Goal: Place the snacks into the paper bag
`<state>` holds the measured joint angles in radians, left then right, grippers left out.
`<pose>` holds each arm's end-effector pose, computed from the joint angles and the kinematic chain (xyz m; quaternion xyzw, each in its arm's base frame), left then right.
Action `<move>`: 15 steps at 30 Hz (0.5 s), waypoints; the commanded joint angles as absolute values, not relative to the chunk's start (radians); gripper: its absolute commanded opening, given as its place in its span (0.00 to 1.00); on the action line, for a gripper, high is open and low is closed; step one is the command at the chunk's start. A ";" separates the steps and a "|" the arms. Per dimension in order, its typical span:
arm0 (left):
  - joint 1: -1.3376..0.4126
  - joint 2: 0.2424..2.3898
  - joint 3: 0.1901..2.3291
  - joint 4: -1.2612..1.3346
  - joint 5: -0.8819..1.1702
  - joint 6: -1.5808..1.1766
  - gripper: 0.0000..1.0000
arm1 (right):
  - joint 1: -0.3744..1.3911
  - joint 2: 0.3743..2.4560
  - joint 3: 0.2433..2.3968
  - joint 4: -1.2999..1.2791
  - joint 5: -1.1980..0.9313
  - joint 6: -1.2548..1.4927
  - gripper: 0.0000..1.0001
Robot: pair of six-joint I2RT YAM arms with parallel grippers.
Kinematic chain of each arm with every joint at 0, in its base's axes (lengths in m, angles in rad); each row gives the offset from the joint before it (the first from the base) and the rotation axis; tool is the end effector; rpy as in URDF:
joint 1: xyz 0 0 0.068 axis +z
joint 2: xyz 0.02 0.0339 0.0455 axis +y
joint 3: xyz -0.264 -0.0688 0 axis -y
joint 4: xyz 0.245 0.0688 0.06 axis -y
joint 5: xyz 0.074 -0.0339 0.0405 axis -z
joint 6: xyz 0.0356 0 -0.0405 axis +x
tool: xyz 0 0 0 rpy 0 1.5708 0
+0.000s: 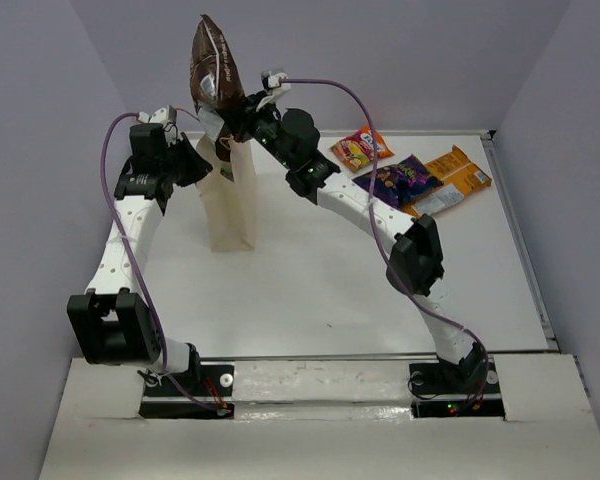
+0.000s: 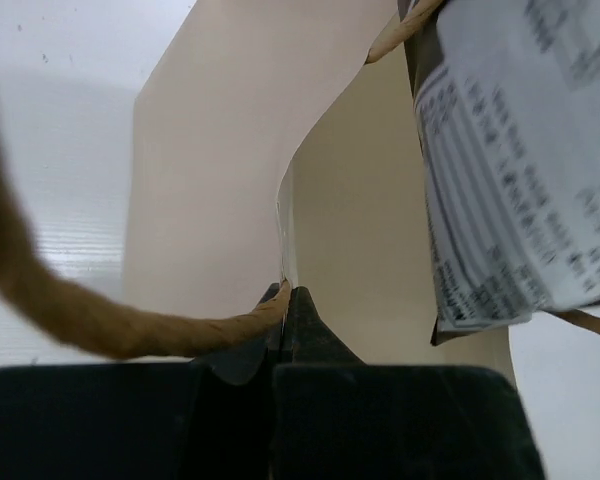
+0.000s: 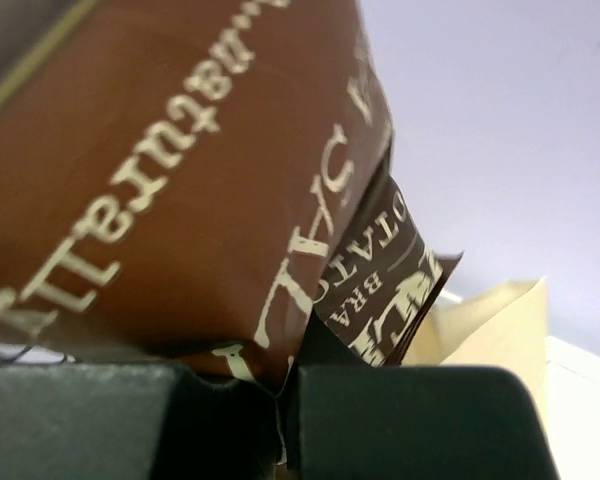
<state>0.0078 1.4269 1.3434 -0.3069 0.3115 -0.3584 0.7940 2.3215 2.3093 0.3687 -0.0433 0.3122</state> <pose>0.3311 -0.0083 0.3731 -0.0646 0.8228 -0.2228 0.5189 0.3834 0.3922 0.4018 -0.1533 0.5497 0.4418 0.6922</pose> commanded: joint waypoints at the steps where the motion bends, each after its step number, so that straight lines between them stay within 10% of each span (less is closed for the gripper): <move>1: 0.006 1.437 1.381 -0.319 0.307 -0.370 0.00 | 0.822 2.127 2.128 0.471 -0.023 0.278 0.01; 15: 0.011 1.456 1.402 -0.330 0.285 -0.368 0.00 | 0.873 2.037 1.922 0.333 0.155 0.221 0.09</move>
